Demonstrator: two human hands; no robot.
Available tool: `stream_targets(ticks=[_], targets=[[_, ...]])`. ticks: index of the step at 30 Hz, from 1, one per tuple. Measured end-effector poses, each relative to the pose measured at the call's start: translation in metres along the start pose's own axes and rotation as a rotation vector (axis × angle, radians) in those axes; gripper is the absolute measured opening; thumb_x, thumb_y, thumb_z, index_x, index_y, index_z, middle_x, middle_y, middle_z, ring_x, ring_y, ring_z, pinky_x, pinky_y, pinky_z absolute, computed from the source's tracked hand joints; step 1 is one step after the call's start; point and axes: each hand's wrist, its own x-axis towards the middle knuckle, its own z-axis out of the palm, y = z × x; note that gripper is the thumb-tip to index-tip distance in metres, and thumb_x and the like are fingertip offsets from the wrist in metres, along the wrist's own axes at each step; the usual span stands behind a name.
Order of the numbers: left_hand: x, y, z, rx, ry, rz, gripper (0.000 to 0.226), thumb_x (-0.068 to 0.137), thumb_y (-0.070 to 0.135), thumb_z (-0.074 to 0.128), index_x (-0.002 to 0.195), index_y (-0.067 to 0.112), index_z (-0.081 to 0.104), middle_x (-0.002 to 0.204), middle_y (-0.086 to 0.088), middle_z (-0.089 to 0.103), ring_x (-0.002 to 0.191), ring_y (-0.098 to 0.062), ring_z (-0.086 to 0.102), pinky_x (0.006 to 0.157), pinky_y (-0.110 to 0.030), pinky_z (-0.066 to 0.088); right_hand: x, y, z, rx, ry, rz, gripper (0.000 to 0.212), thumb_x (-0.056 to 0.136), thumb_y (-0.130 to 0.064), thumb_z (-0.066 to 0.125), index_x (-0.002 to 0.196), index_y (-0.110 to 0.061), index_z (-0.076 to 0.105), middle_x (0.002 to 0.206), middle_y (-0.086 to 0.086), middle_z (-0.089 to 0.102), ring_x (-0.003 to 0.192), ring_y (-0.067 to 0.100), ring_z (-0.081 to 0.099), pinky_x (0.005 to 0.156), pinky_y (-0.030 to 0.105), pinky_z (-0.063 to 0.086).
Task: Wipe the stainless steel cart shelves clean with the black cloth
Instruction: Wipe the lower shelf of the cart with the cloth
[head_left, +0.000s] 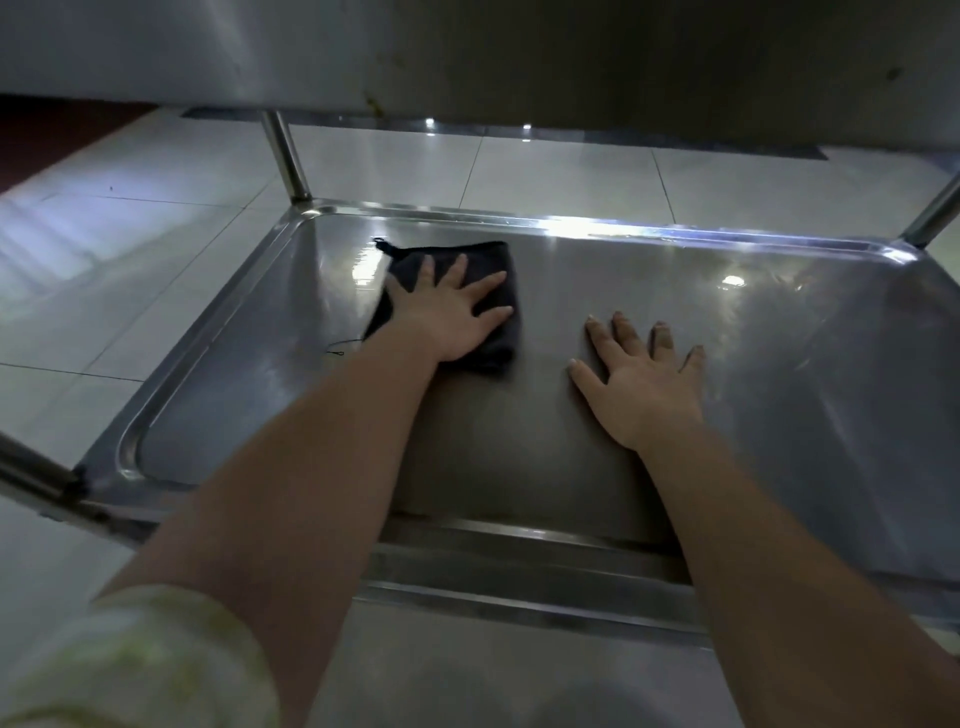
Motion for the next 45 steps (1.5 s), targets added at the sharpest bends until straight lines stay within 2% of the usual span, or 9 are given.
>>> stream_targets(ticks=[4, 8, 15, 20, 23, 27, 32, 35, 45], targets=[[0.005, 0.072, 0.005, 0.02, -0.001, 0.145, 0.061, 0.088, 0.077, 0.015, 0.146, 0.059, 0.004, 0.163, 0.008, -0.007, 0.148, -0.032, -0.01, 0.107, -0.072, -0.005, -0.003, -0.002, -0.003, -0.013, 0.012, 0.0, 0.069, 0.093, -0.067, 0.015, 0.154, -0.037, 0.002, 0.164, -0.008, -0.001, 0.149, 0.033, -0.003, 0.114, 0.064, -0.002], [0.009, 0.072, 0.005, -0.022, 0.013, 0.165, 0.062, 0.087, 0.078, 0.017, 0.145, 0.06, 0.005, 0.163, 0.011, -0.004, 0.149, -0.029, -0.009, 0.109, -0.07, -0.005, -0.002, -0.002, -0.006, 0.015, 0.008, -0.003, 0.07, 0.094, -0.066, 0.017, 0.155, -0.035, 0.003, 0.164, -0.009, 0.0, 0.149, 0.032, -0.003, 0.114, 0.064, -0.002], [0.006, -0.003, -0.003, -0.07, 0.024, 0.014, 0.062, 0.086, 0.08, 0.022, 0.144, 0.062, 0.011, 0.163, 0.013, 0.001, 0.15, -0.024, -0.002, 0.114, -0.063, -0.001, 0.002, -0.002, -0.004, 0.049, 0.013, 0.001, 0.067, 0.092, -0.07, 0.017, 0.152, -0.045, 0.006, 0.164, -0.011, 0.001, 0.15, 0.03, -0.002, 0.114, 0.062, -0.004], [-0.013, -0.102, -0.008, 0.004, -0.03, -0.109, 0.059, 0.09, 0.074, 0.018, 0.146, 0.059, 0.008, 0.163, 0.009, -0.003, 0.149, -0.029, -0.004, 0.112, -0.068, 0.003, 0.005, -0.004, -0.001, 0.036, 0.021, 0.006, 0.068, 0.091, -0.072, 0.015, 0.152, -0.045, 0.005, 0.164, -0.011, 0.001, 0.15, 0.03, -0.001, 0.115, 0.062, -0.003], [-0.02, -0.114, -0.007, 0.036, -0.046, -0.119, 0.059, 0.091, 0.073, 0.017, 0.147, 0.058, 0.006, 0.163, 0.008, -0.005, 0.149, -0.03, -0.005, 0.111, -0.069, 0.003, 0.004, -0.007, -0.001, 0.026, 0.027, 0.005, 0.068, 0.091, -0.071, 0.014, 0.153, -0.044, 0.005, 0.164, -0.01, 0.001, 0.15, 0.031, -0.001, 0.114, 0.063, -0.003], [-0.024, -0.081, -0.004, -0.03, -0.012, -0.118, 0.06, 0.088, 0.077, 0.017, 0.144, 0.061, 0.005, 0.163, 0.011, -0.003, 0.149, -0.029, -0.004, 0.111, -0.069, 0.0, 0.002, -0.01, -0.001, 0.003, 0.021, 0.004, 0.067, 0.092, -0.069, 0.012, 0.153, -0.043, 0.003, 0.164, -0.009, 0.001, 0.15, 0.032, -0.001, 0.114, 0.063, -0.003], [-0.034, 0.025, 0.011, -0.017, -0.002, 0.105, 0.061, 0.085, 0.079, 0.018, 0.143, 0.062, 0.008, 0.163, 0.011, -0.001, 0.149, -0.028, -0.004, 0.11, -0.069, -0.002, 0.0, -0.008, -0.004, 0.004, 0.009, -0.005, 0.066, 0.094, -0.068, 0.014, 0.153, -0.042, 0.004, 0.164, -0.008, 0.001, 0.149, 0.033, 0.0, 0.114, 0.064, 0.0], [-0.041, 0.045, 0.013, -0.042, -0.006, 0.16, 0.062, 0.086, 0.079, 0.019, 0.144, 0.062, 0.009, 0.163, 0.012, -0.001, 0.149, -0.026, -0.006, 0.111, -0.066, -0.005, -0.001, -0.004, -0.008, 0.047, 0.006, -0.003, 0.065, 0.094, -0.067, 0.018, 0.153, -0.043, 0.007, 0.164, -0.01, 0.004, 0.149, 0.031, 0.002, 0.115, 0.062, -0.001], [-0.103, -0.131, 0.013, -0.025, 0.039, -0.099, 0.057, 0.088, 0.077, 0.018, 0.141, 0.066, 0.004, 0.163, 0.013, 0.002, 0.149, -0.025, 0.001, 0.115, -0.061, 0.002, -0.006, -0.003, -0.013, 0.075, 0.028, -0.012, 0.065, 0.093, -0.069, 0.024, 0.151, -0.042, 0.021, 0.163, -0.01, 0.014, 0.149, 0.029, 0.008, 0.113, 0.065, 0.001]])
